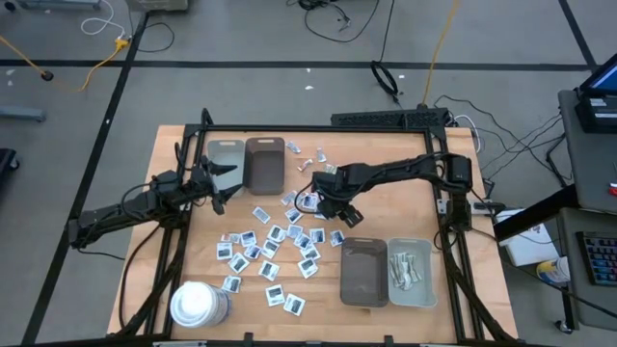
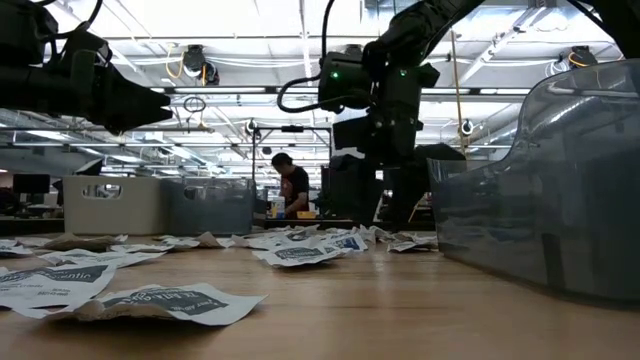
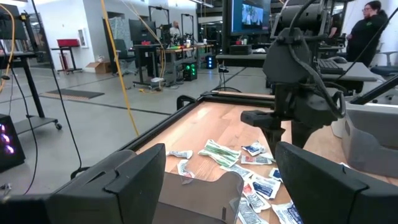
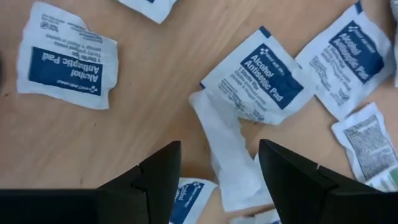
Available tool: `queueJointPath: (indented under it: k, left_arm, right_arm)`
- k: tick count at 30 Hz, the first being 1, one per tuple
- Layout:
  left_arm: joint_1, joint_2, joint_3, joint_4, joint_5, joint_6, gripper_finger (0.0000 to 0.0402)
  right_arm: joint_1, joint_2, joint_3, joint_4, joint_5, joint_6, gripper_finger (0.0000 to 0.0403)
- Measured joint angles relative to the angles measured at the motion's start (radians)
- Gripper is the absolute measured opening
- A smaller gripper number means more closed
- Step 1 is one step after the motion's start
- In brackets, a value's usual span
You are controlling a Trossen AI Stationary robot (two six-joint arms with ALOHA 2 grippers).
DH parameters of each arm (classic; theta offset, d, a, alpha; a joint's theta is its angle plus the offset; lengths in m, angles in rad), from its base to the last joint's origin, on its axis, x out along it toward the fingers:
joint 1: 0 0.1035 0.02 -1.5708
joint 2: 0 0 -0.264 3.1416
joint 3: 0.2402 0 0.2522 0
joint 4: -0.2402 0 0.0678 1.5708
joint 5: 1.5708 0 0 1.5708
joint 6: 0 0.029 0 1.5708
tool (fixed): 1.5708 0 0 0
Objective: Pick & Place First Aid Supplies
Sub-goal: Put the white bandage pack into the bottom gray bin
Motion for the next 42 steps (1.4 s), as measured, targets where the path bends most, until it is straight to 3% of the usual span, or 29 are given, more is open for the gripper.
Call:
queueJointPath:
  k: [8,20,27,42]
  left_arm:
    - [0.0,0.0,0.0,0.0,0.0,0.0,0.0306]
    - [0.0,0.0,0.0,0.0,0.0,0.0,0.0306]
    - [0.0,0.0,0.0,0.0,0.0,0.0,0.0306]
    - [0.0,0.0,0.0,0.0,0.0,0.0,0.0306]
  right_arm:
    - [0.0,0.0,-0.019,0.033,0.0,-0.034,0.0164]
    - [0.0,0.0,-0.019,0.037,0.001,-0.035,0.0009]
    - [0.001,-0.017,-0.019,0.01,0.049,-0.032,0.0002]
    - [0.0,-0.212,-0.018,-0.191,0.078,0.138,0.0001]
